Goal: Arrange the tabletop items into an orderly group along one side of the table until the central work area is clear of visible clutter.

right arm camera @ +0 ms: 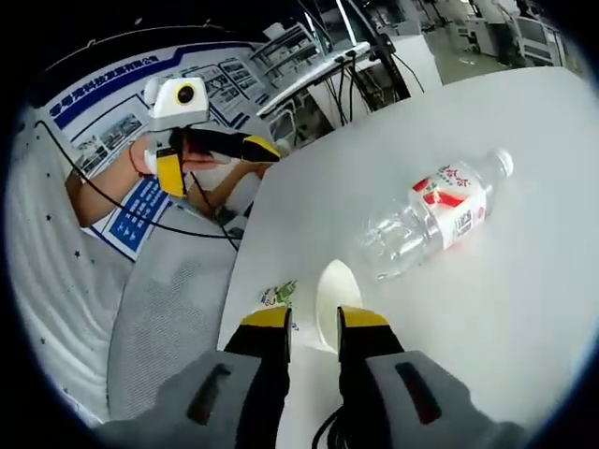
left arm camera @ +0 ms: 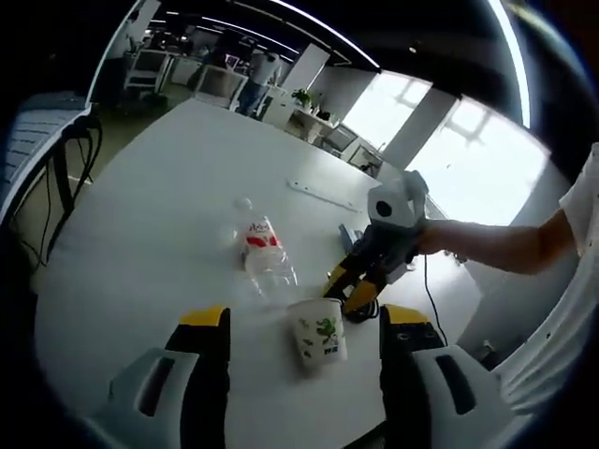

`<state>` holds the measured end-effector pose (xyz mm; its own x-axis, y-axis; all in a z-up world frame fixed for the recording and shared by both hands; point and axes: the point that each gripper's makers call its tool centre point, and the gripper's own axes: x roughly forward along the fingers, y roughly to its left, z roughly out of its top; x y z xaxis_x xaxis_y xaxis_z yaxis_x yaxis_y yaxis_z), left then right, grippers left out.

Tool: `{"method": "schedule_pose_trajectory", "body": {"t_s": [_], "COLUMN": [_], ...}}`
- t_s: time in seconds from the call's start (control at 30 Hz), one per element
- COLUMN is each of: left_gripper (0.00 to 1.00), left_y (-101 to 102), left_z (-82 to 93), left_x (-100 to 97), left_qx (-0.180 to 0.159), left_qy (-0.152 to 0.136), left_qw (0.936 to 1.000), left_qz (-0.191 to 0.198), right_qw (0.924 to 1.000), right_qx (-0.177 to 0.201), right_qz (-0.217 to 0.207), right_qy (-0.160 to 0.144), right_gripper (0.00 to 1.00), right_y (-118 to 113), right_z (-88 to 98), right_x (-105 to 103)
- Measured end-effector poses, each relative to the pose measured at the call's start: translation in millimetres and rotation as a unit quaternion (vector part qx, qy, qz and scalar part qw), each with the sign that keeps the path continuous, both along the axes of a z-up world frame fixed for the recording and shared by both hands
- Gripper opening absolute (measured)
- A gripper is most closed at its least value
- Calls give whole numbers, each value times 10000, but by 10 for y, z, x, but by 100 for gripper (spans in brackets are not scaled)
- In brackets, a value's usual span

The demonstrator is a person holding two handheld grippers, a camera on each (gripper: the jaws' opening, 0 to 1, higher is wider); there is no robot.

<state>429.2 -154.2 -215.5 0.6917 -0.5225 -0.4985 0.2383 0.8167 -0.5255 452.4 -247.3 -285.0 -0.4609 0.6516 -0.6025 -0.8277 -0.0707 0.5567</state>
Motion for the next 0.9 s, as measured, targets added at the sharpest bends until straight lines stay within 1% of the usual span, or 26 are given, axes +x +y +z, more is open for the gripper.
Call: {"method": "schedule_pose_trajectory", "body": {"t_s": [0.03,0.13,0.2,0.3,0.53,0.67,0.77,0.9], "left_gripper": [65,65,65,65,64,64,65,64], "left_y": [3,18,15,10,-24,-50,-84,-106], "left_z": [-9,-31,-32,-41,-40,-24,-3,3], "left_x": [2,17,21,29,40,42,35,27], "left_qx": [11,-6,-5,-34,-50,-59,-57,-27], "left_qy": [8,16,13,22,20,2,-5,-9], "left_qw": [10000,10000,10000,10000,10000,10000,9999,9998], "left_qz": [-4,13,6,18,-29,-60,-124,-198], "right_qw": [10000,9998,9997,9994,9987,9983,9978,9980], "right_qx": [0,32,31,54,23,9,47,189], "right_qz": [16,41,69,111,217,272,309,336], "right_qy": [11,212,216,327,470,514,585,493], "right_gripper": [12,10,7,4,2,1,0,0], "right_y": [-1,14,23,32,13,-17,-38,-40], "right_z": [0,10,9,25,75,111,176,266], "right_x": [-3,-19,-25,-47,-124,-178,-243,-290]}}
